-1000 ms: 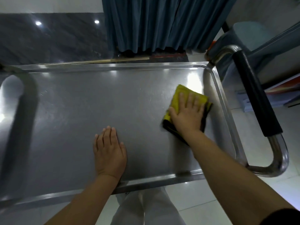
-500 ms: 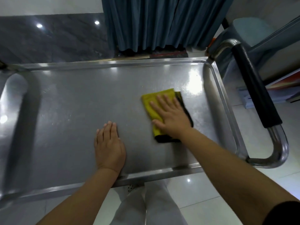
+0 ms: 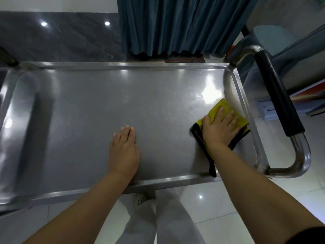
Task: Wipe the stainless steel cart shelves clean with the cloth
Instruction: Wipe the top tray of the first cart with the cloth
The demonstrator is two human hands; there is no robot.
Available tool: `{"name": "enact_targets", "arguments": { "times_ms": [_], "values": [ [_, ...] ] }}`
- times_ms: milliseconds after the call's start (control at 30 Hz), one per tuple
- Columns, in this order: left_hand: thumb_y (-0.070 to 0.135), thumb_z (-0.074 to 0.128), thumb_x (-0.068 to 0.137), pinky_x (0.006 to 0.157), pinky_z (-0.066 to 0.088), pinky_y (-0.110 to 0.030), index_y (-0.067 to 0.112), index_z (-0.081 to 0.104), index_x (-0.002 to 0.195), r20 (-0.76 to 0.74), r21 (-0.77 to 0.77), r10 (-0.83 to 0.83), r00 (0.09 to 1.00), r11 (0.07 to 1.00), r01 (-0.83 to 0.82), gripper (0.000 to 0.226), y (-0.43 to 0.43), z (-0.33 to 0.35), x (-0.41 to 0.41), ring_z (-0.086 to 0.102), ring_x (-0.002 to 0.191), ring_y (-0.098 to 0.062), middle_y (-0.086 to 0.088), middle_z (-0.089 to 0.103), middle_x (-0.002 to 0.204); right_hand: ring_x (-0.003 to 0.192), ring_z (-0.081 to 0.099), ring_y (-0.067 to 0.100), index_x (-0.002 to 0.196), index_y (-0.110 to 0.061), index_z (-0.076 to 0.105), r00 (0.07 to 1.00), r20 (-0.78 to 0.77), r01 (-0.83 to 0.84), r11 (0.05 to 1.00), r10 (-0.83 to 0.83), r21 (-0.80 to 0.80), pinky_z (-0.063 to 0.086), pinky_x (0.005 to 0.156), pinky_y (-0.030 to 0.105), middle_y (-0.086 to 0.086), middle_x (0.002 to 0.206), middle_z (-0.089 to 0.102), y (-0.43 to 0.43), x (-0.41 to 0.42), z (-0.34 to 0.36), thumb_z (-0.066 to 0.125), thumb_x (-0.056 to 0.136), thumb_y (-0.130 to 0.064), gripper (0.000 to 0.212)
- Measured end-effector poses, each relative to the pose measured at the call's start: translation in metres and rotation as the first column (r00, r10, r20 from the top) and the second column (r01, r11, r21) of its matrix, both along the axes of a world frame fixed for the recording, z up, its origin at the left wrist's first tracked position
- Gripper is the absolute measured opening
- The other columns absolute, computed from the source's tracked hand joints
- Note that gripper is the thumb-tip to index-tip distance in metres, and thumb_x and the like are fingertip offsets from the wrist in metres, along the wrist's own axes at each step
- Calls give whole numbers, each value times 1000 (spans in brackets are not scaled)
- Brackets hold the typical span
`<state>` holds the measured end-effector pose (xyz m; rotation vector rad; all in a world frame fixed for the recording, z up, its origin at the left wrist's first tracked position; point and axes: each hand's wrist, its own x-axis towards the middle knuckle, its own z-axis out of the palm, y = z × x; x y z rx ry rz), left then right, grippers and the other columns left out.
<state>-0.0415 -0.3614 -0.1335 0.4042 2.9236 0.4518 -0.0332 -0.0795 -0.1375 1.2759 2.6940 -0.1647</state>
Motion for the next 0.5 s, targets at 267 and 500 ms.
{"name": "enact_targets", "arguments": {
  "times_ms": [267, 500],
  "values": [
    [13, 47, 83, 98, 40, -46, -2, 54, 125, -6, 13, 117, 993, 993, -117, 45, -47, -7, 29, 55, 111, -38, -22, 57, 125, 146, -15, 31, 153, -28, -3, 843, 3, -537, 843, 537, -40, -11, 115, 54, 10, 160, -12, -136, -47, -3, 24, 93, -62, 74],
    [9, 37, 86, 100, 38, -48, -5, 56, 122, -84, 105, 143, 986, 985, -133, 43, -54, -14, 37, 57, 111, -38, -23, 59, 121, 148, -2, 25, 151, -34, 13, 455, -64, -891, 455, 888, -16, -3, 117, 48, 4, 161, 6, -160, -7, -13, 19, 88, -66, 71]
  ]
}}
